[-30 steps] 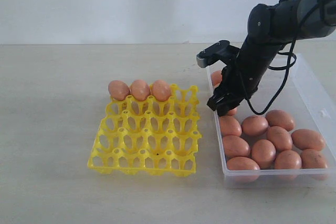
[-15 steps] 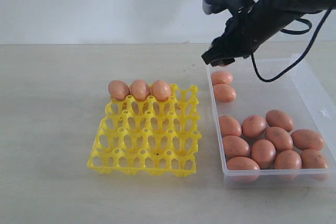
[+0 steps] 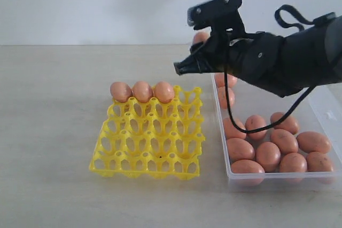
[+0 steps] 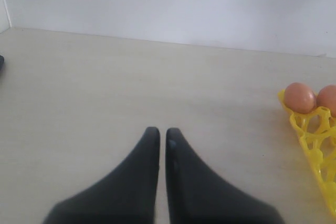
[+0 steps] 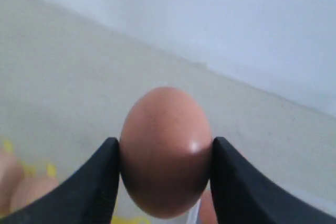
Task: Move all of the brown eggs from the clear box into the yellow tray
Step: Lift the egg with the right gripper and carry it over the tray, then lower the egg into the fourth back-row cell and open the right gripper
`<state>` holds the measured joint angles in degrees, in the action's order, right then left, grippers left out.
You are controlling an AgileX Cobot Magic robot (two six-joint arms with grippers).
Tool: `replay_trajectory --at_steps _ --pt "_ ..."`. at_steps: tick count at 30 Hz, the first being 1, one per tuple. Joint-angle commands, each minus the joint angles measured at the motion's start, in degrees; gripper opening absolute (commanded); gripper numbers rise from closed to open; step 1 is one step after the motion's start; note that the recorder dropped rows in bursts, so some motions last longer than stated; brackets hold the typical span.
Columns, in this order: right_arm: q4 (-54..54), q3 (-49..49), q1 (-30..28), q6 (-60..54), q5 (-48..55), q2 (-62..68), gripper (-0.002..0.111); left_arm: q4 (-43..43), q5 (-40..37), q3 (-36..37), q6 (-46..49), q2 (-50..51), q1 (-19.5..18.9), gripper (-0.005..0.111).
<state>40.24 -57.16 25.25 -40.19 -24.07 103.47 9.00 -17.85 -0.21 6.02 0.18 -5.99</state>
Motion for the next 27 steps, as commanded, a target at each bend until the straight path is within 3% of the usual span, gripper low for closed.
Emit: replay_trajectory --at_steps 1,4,6,10,27 --pt "-4.8 -0.1 3.3 25.3 -15.4 0.0 0.0 0.0 0.2 0.2 0.2 -0.2 -0.2 0.004" --pt "-22.6 -0.1 3.3 38.7 -14.3 4.5 0.0 0.0 0.2 0.2 0.2 -0.2 -0.2 0.004" --pt "-29.6 -0.1 3.3 40.2 -16.5 9.2 0.0 0.0 0.2 0.2 0.2 -0.2 -0.2 0.004" --pt "-25.5 -0.1 3.3 41.6 -27.1 16.0 0.0 0.0 0.2 0.2 0.2 -0.2 -0.2 0.004" --pt "-17.9 4.4 3.3 34.2 -27.2 15.8 0.0 0.0 0.5 0.2 0.2 -0.2 -0.2 0.004"
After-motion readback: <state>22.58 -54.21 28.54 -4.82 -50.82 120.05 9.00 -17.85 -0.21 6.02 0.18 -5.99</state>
